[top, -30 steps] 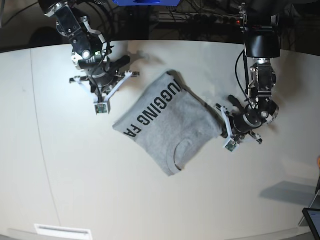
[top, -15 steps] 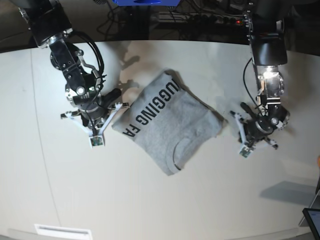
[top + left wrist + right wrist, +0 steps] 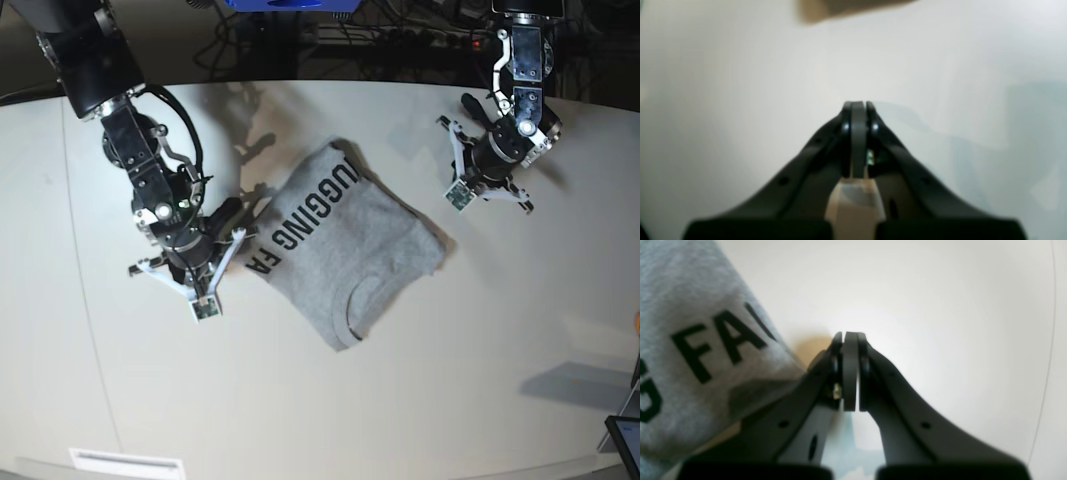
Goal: Fold the T-shirt properly
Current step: 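Rotate the folded shirt with both grippers, swinging the left gripper's edge, then drag the shirt's edge with the left gripper to square the rectangle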
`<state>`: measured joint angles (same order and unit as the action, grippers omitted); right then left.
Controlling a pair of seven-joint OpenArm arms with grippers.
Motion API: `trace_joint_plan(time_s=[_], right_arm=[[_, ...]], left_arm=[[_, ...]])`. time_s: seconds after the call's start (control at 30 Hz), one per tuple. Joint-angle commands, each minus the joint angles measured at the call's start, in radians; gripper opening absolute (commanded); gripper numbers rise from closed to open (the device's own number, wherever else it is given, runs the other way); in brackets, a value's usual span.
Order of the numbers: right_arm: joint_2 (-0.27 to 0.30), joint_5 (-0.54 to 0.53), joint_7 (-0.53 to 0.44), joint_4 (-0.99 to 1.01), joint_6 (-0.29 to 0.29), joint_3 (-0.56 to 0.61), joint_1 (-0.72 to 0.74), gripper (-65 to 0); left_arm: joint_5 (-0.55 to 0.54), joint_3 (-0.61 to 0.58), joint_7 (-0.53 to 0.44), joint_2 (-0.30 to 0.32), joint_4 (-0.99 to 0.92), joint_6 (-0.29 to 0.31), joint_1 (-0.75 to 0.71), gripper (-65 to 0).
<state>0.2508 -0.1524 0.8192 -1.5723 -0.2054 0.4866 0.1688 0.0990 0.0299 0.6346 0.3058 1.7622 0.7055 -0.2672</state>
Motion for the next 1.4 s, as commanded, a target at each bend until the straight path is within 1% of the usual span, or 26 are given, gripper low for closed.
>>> trace_joint_plan(time_s=[0.0,0.1,0.17,0.23,0.3,0.37,0.47,0.53,0.63,0.77,0.9,1.13,1.2,1.37], right_arm=[[0.002,0.010,-0.022,-0.014,0.011,-0.006,0.025,-64.9],[-0.001,0.010,-0.024,-0.007,0.027,0.001,0.038,-64.9],[-0.001,0.010,-0.024,0.008,0.036,0.001,0.045,-64.9],[-0.003,0.010,-0.027,0.029,0.073,0.001,0.051,-64.9],[-0.009,0.010,-0.056,0.048,0.120,0.001,0.053,-64.9],[-0.014,0.010,-0.079,0.072,0.146,-0.006,0.053,-64.9],[-0.014,0.010,-0.088,0.117,0.154,-0.002,0.053,-64.9],[-0.015,0.010,-0.088,0.125,0.169,0.001,0.048,-64.9],[-0.017,0.010,-0.088,0.120,0.171,0.001,0.031,-64.9],[-0.028,0.010,-0.079,0.102,0.171,0.001,0.005,-65.0],[-0.026,0.010,-0.079,0.052,0.171,0.001,-0.038,-65.0],[-0.025,0.010,-0.077,0.002,0.169,0.001,-0.097,-65.0],[-0.023,0.010,-0.077,-0.009,0.169,-0.002,-0.119,-65.0],[-0.023,0.010,-0.077,-0.037,0.169,0.001,-0.151,-65.0]], left_arm=[[0.003,0.006,-0.006,0.011,0.014,-0.007,0.006,-65.0],[0.003,0.008,-0.006,0.008,-0.005,-0.007,0.013,-65.0],[0.003,0.006,-0.006,-0.004,-0.006,-0.007,0.047,-65.0],[0.005,0.006,-0.006,-0.015,-0.023,-0.007,0.073,-65.0],[0.005,-0.002,-0.006,-0.017,-0.046,-0.007,0.095,-65.0],[0.005,-0.006,-0.006,-0.026,-0.064,-0.007,0.116,-65.0],[0.005,-0.006,-0.006,-0.044,-0.092,-0.007,0.142,-65.0],[0.005,-0.008,-0.006,-0.053,-0.117,-0.007,0.154,-65.0],[0.005,-0.008,-0.006,-0.070,-0.157,-0.007,0.194,-65.0],[0.005,-0.008,-0.006,-0.072,-0.207,-0.007,0.240,-65.0],[0.005,-0.009,-0.006,-0.073,-0.255,-0.007,0.302,-65.0],[0.005,-0.112,-0.008,-0.075,-0.374,-0.007,0.420,-65.0],[0.003,-0.138,-0.008,-0.092,-0.407,-0.007,0.451,-65.0],[0.005,-0.147,-0.011,-0.138,-0.471,-0.007,0.515,-65.0]])
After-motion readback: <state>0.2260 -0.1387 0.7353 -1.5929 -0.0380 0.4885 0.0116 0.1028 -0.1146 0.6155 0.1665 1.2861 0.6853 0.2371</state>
